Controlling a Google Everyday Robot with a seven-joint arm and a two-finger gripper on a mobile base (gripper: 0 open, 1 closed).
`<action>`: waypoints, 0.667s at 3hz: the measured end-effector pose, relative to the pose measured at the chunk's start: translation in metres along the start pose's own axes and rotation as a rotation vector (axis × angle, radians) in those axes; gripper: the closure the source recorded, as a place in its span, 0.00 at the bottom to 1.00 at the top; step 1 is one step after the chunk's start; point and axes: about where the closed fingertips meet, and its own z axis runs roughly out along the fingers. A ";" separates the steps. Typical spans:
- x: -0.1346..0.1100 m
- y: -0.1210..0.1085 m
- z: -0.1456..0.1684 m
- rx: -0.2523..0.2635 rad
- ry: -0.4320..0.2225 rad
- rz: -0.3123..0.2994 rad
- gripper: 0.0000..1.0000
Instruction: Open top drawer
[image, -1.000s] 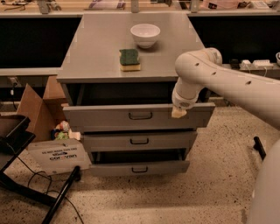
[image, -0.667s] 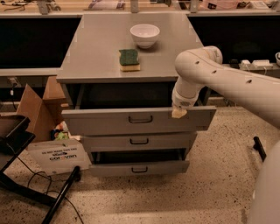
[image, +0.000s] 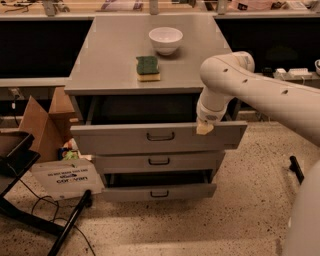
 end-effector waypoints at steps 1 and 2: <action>0.000 0.000 0.000 0.000 0.000 0.000 0.59; 0.000 0.000 0.000 0.000 0.000 0.000 0.28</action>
Offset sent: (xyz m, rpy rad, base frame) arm 0.0000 0.0000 0.0000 0.0000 0.0001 0.0000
